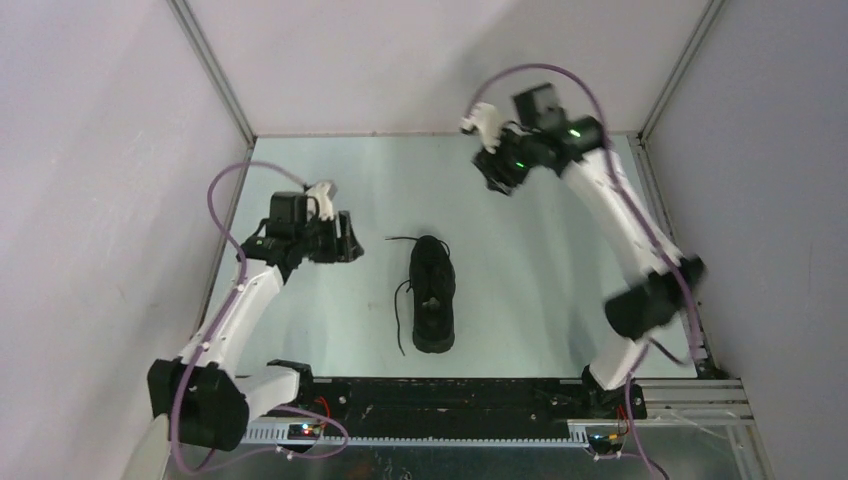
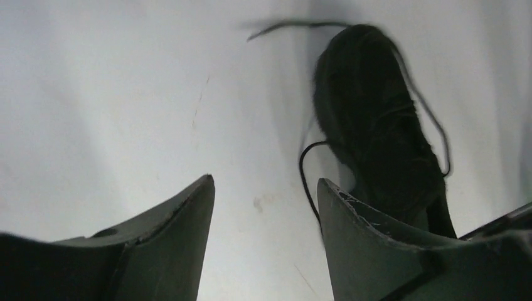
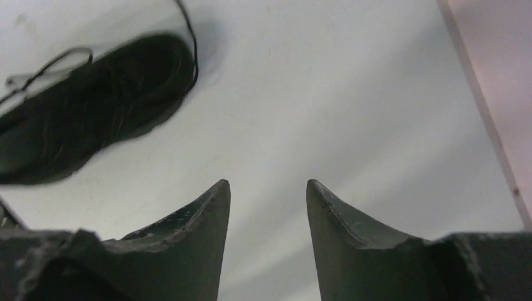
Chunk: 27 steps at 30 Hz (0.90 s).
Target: Tie the shoes
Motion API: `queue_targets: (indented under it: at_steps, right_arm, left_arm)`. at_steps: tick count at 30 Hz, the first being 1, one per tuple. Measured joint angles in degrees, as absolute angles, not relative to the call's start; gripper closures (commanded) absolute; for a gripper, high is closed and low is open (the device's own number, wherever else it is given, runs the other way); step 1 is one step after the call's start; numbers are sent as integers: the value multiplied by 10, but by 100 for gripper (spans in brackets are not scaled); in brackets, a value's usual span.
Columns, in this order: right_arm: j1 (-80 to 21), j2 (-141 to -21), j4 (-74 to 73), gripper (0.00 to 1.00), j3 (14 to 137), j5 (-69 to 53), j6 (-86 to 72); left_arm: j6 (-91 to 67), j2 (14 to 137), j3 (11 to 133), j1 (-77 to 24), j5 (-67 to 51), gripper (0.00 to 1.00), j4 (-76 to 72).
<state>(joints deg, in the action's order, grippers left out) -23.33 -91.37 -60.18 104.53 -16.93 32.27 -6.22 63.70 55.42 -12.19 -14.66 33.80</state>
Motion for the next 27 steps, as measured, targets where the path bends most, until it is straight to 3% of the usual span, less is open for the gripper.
queue_targets:
  at_steps: [3, 6, 12, 27]
  right_arm:
    - [-279, -1100, -645, 50, 1232, -147, 302]
    - [-328, -1264, -649, 43, 1390, -135, 294]
    - [-422, -1356, -591, 36, 1362, -137, 320]
    - [-472, -1461, -463, 48, 1388, -187, 368]
  left_arm:
    - [-144, 636, 465, -49, -185, 33, 326]
    - [-190, 604, 434, 1, -196, 33, 334]
    - [-201, 515, 466, 32, -198, 32, 314]
    - [-194, 501, 488, 45, -205, 32, 327]
